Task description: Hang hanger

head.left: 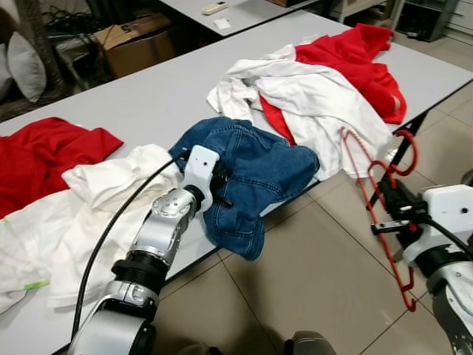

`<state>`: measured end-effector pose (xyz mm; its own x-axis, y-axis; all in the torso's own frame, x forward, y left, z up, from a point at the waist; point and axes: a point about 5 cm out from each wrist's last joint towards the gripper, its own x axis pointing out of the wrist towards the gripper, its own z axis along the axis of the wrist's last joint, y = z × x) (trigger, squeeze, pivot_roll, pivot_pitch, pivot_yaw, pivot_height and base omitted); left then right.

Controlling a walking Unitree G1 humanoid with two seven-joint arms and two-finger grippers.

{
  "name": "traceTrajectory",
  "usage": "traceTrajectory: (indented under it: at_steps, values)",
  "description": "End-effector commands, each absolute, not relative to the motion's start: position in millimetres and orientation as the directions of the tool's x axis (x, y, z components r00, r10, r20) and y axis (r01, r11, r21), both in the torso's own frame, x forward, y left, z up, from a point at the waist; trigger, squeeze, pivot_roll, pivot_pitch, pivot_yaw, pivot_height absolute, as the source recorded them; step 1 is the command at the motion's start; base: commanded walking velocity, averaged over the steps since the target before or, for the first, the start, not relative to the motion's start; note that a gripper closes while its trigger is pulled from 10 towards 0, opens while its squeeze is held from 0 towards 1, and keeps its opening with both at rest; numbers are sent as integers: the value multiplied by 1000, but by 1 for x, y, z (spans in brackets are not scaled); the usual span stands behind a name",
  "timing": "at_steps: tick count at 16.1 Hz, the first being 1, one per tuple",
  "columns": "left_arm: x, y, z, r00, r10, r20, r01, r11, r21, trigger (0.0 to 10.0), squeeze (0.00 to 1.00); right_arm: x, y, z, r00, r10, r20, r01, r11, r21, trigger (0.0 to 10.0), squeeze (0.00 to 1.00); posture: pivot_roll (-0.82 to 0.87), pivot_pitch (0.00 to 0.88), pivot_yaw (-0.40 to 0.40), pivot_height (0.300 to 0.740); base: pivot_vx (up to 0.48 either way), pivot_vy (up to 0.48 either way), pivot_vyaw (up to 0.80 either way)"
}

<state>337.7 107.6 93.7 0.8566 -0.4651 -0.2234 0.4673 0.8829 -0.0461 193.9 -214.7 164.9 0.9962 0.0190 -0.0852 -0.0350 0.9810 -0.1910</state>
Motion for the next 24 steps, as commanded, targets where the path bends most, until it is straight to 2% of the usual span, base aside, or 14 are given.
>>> traceTrajectory:
  at_steps: [1,5,6,7,9,10,13,16,17,18,19,21,22,24]
  values:
    - [346,113,108,885,-441,-149,432,897,-90,0,0,195,-218,168,998,-7,-60,-5,981,-194,10000,0,-290,0,107,740,0,0,0]
    - [370,116,158,914,-400,69,405,903,-139,0,0,196,-221,170,999,-28,-37,20,981,-194,10000,0,-293,0,112,740,0,0,0]
    - [378,115,188,899,-392,198,428,883,-194,0,0,197,-221,171,999,-31,-29,25,980,-195,10000,0,-293,0,112,740,0,0,0]
    - [381,112,241,813,-361,458,548,741,-389,0,0,198,-222,173,999,-44,-5,42,980,-194,10000,0,-293,0,115,740,0,0,0]
    - [378,120,274,733,-245,635,662,475,-580,0,0,198,-223,176,998,-62,17,65,980,-189,10000,0,-293,0,115,740,0,0,0]
    - [381,130,264,758,-217,616,639,439,-632,0,0,199,-224,177,997,-77,31,81,980,-183,10000,0,-294,0,129,740,0,0,0]
    - [390,143,188,958,-212,191,285,741,-607,0,0,198,-221,176,997,-74,34,79,980,-182,10000,0,-294,0,130,740,0,0,0]
    - [379,175,135,989,8,-145,-78,871,-485,0,0,198,-221,176,996,-77,37,82,980,-179,10000,0,-290,0,124,740,0,0,0]
    - [378,177,134,989,20,-149,-88,880,-467,0,0,198,-221,176,996,-76,36,81,981,-178,10000,0,-290,0,124,740,0,0,0]
    - [379,181,134,985,49,-165,-119,886,-448,1490,0,198,-220,176,997,-71,33,76,981,-179,10000,0,-290,0,124,740,0,0,0]
    - [382,189,136,979,104,-174,-169,892,-420,10000,0,199,-220,175,997,-67,28,71,981,-179,10000,0,-283,0,119,740,0,0,0]
    - [387,187,151,995,16,-98,-50,933,-357,10000,0,200,-218,172,999,-49,5,49,983,-176,10000,0,-283,0,119,740,0,0,0]
    - [388,183,159,996,-46,-76,25,966,-259,10000,1000,199,-217,166,999,-36,-34,30,984,-173,10000,0,-283,0,119,740,0,0,0]
    - [387,182,169,990,-130,-47,129,991,-25,10000,1000,195,-220,155,994,-32,-101,4,966,-259,10000,0,-279,0,123,740,0,0,0]
